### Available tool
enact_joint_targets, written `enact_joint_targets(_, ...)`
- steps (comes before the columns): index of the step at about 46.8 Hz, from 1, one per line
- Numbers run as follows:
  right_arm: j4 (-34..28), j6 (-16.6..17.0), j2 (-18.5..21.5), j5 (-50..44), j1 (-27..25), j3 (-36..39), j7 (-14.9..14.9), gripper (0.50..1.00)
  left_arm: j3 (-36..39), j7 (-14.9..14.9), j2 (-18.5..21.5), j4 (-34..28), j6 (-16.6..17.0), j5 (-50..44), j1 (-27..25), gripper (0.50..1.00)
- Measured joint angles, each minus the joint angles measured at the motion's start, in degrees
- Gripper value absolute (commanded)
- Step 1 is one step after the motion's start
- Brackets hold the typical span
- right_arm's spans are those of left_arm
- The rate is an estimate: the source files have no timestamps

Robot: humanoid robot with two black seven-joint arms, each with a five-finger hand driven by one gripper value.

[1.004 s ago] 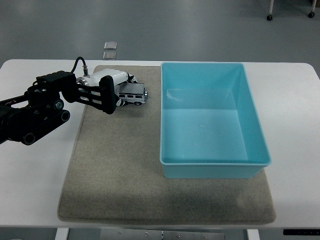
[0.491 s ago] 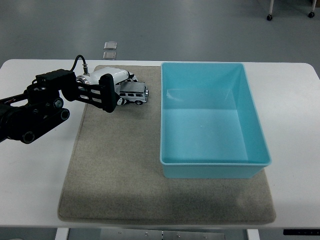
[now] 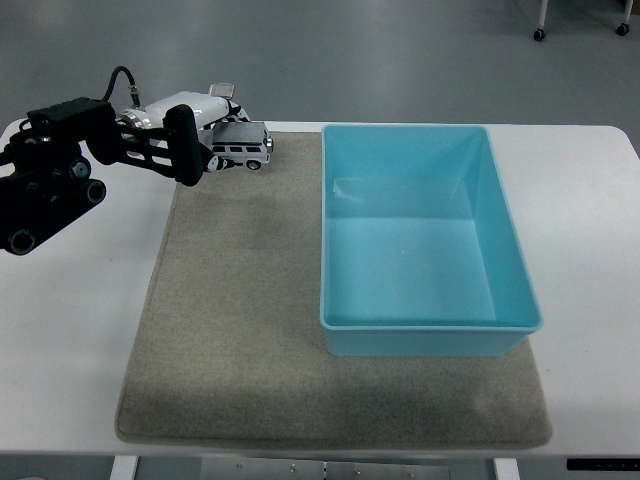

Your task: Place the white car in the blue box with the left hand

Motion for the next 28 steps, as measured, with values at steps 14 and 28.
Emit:
enact_joint_targets(14, 0.0, 0.0, 0.0, 0.0, 0.0, 0.0, 0.0, 0.936, 0.0, -0.7, 0.3, -4.7, -2.4, -0.2, -6.9, 0.500)
enact_joint_targets(28, 0.0, 0.0, 0.0, 0.0, 0.0, 0.0, 0.0, 0.936, 0.6, -0.7, -3.1, -13.0, -6.4, -0.2, -9.9, 0.500)
